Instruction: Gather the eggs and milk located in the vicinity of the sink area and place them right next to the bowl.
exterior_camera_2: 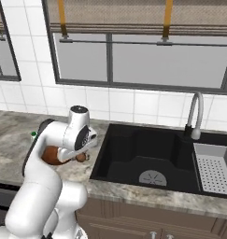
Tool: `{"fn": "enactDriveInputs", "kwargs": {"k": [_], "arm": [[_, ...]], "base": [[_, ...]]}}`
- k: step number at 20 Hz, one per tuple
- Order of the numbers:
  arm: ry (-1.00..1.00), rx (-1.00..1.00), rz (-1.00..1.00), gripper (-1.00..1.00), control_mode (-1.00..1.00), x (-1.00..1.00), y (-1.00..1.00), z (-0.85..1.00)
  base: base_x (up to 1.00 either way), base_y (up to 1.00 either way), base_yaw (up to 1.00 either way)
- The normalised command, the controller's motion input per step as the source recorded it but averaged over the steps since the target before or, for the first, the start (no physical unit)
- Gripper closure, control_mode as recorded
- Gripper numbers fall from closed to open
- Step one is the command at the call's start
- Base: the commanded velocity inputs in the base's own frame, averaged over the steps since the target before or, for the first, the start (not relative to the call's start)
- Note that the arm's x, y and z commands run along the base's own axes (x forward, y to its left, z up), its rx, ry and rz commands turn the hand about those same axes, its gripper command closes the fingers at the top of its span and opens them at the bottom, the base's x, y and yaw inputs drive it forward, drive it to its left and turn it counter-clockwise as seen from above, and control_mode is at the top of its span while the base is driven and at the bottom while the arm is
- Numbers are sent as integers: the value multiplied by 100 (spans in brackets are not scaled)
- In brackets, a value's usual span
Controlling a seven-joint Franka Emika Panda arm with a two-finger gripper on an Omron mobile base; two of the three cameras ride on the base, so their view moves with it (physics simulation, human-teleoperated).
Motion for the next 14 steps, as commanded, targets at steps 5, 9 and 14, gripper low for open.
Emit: {"fn": "enactDriveInputs", "kwargs": {"k": [5, 9, 14], "arm": [[23, 0, 58, 100, -100, 99, 0, -2], [18, 1, 13, 100, -100, 54, -19, -10], [8, 24, 2, 100, -100, 14, -30, -58]], "base": [[0, 0, 0], [0, 0, 0], [0, 0, 0]]}}
